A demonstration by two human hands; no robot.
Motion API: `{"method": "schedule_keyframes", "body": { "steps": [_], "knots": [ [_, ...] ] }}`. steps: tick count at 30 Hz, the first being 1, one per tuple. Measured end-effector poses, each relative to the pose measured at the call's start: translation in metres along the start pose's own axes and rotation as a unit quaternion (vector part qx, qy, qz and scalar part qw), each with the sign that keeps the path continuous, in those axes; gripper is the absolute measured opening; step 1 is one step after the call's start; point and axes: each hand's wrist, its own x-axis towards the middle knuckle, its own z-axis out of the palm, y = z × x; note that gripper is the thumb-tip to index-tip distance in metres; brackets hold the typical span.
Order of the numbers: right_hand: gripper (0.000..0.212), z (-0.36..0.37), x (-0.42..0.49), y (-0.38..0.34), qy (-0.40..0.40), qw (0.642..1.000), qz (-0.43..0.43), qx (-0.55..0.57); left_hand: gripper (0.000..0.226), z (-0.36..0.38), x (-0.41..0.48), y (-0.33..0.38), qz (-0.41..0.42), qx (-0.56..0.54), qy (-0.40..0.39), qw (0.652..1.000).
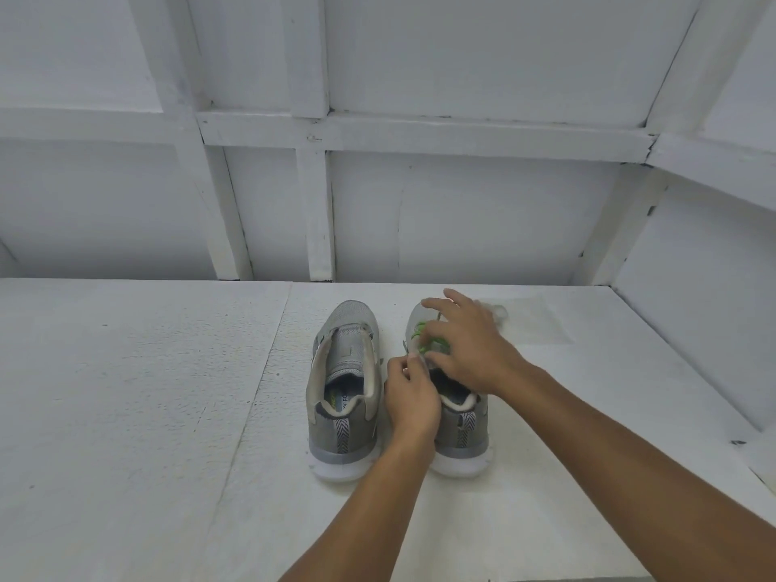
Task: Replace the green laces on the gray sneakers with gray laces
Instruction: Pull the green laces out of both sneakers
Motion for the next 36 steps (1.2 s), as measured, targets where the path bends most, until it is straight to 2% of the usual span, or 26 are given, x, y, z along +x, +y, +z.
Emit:
{"method": "schedule_keyframes", "body": {
  "steps": [4, 7, 9, 12, 15, 22, 32, 36],
  "knots": [
    [0.018, 0.002, 0.004, 0.005, 0.003, 0.999, -0.009, -0.035, 0.028, 0.0, -0.002, 0.001, -0.006, 0.006, 0.004, 1.0],
    [0.012, -0.007, 0.006, 0.016, 0.049, 0.998, -0.001, -0.032, 0.03, 0.0, -0.001, 0.001, -0.006, 0.014, 0.007, 1.0],
    [0.008, -0.014, 0.007, 0.026, 0.086, 0.996, 0.015, -0.004, 0.031, 0.0, -0.001, 0.002, -0.006, 0.019, 0.007, 1.0],
    [0.009, -0.019, 0.007, 0.037, 0.09, 0.992, 0.053, 0.073, 0.033, 0.001, -0.002, 0.002, -0.006, 0.028, 0.004, 1.0],
    [0.012, -0.02, 0.007, 0.04, 0.11, 0.987, 0.064, 0.102, 0.035, 0.0, -0.002, 0.002, -0.009, 0.028, 0.001, 1.0],
    [0.011, -0.046, 0.009, 0.06, 0.238, 0.95, 0.15, 0.137, 0.031, 0.001, -0.001, 0.002, -0.011, 0.03, 0.0, 0.999],
    [0.009, -0.045, 0.012, 0.068, 0.257, 0.933, 0.206, 0.147, 0.034, 0.003, 0.0, -0.002, -0.001, 0.018, 0.007, 1.0],
    [0.011, -0.026, 0.006, 0.062, 0.206, 0.926, 0.288, 0.132, 0.033, 0.003, 0.0, -0.002, 0.001, 0.019, 0.011, 1.0]
  ]
}}
